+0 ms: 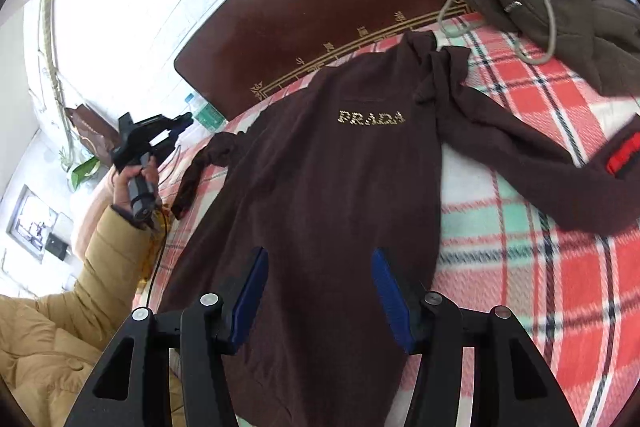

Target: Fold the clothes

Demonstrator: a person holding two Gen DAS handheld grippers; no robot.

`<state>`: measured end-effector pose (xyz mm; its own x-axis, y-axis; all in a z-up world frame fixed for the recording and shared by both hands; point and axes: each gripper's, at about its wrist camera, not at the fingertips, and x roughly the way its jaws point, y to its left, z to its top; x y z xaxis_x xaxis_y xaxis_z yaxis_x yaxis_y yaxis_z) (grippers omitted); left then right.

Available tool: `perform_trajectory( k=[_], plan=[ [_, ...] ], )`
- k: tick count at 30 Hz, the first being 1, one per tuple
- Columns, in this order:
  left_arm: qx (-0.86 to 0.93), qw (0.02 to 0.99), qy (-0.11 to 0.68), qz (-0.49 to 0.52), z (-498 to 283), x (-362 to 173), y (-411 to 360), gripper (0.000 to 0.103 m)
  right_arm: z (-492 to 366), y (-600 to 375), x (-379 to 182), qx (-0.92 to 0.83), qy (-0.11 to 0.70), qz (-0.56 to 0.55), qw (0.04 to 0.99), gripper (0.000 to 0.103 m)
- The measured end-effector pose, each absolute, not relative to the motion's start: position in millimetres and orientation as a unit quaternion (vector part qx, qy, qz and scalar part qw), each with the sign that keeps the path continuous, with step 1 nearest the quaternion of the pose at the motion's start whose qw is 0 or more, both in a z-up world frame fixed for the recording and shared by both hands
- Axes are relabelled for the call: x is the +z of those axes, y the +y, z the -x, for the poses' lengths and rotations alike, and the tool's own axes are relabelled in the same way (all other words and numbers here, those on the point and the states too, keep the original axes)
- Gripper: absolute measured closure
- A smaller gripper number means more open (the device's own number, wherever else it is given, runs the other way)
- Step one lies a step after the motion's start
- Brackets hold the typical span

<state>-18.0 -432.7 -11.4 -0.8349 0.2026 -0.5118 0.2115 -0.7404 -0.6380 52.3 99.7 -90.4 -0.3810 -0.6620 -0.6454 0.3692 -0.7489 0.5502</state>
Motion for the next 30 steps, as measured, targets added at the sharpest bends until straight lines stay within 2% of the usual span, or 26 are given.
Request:
perform_trajectory(
  k=[1,3,4,10,12,13,15,17,19,20,21,22,23,24,27,30],
  plan=[
    [-0.893,-0.007,0.330,-0.305,19.2,-10.1,-422.6,0.082,-47.7,97.0,-89.7,-0.817,-0.155,-0.456,0.318,0.047],
    [-0.903,-0.023,0.268,-0.336,23.9,-8.2,-399.4,0.006,-38.1,90.6,-87.7,-0.818,-0.146,-0.452,0.326,0.048],
    [-0.911,-0.024,0.239,-0.336,26.1,-6.7,-387.3,0.002,-32.9,86.8,-86.9,-0.817,-0.144,-0.449,0.331,0.047],
    [-0.912,-0.038,0.084,-0.401,92.6,-24.6,-330.8,0.002,-13.6,56.5,-85.2,-0.809,-0.131,-0.444,0.363,0.045],
    [-0.900,-0.043,0.053,-0.430,113.6,-38.3,-318.0,0.016,-13.6,49.2,-86.4,-0.807,-0.126,-0.444,0.369,0.045],
    [-0.895,-0.049,0.043,-0.441,117.4,-44.2,-313.6,0.018,-13.4,45.9,-87.1,-0.805,-0.124,-0.444,0.372,0.045],
    [-0.884,-0.064,0.025,-0.463,124.0,-57.7,-306.3,0.034,-12.2,43.2,-89.6,-0.802,-0.125,-0.447,0.375,0.045],
    [-0.872,-0.080,0.008,-0.483,130.7,-71.3,-299.1,0.037,-11.0,43.2,-92.5,-0.801,-0.127,-0.450,0.375,0.045],
    [-0.864,-0.095,-0.011,-0.494,133.3,-81.2,-292.1,0.039,-9.1,44.9,-95.6,-0.800,-0.130,-0.452,0.372,0.037],
    [-0.864,-0.100,-0.013,-0.493,130.6,-81.5,-290.9,0.048,-8.0,46.2,-97.3,-0.800,-0.132,-0.453,0.370,0.034],
    [-0.864,-0.104,-0.010,-0.493,127.9,-81.4,-290.7,0.061,-6.9,47.6,-98.9,-0.800,-0.135,-0.454,0.368,0.032],
    [-0.864,-0.108,-0.008,-0.492,125.3,-81.3,-290.5,0.068,-5.6,48.9,-100.7,-0.800,-0.138,-0.455,0.367,0.032],
    [-0.865,-0.103,-0.013,-0.491,122.7,-80.1,-289.1,0.090,-4.2,49.6,-102.0,-0.799,-0.141,-0.456,0.366,0.032],
    [-0.868,-0.092,-0.024,-0.488,119.7,-77.6,-286.9,0.094,-2.7,50.6,-103.0,-0.799,-0.142,-0.456,0.366,0.032],
    [-0.886,-0.043,-0.067,-0.457,106.4,-61.6,-281.7,0.096,0.9,53.0,-103.4,-0.801,-0.143,-0.456,0.360,0.032],
    [-0.907,0.009,-0.061,-0.417,96.4,-34.6,-297.6,0.096,4.5,55.5,-103.4,-0.804,-0.143,-0.455,0.355,0.032]
  ],
)
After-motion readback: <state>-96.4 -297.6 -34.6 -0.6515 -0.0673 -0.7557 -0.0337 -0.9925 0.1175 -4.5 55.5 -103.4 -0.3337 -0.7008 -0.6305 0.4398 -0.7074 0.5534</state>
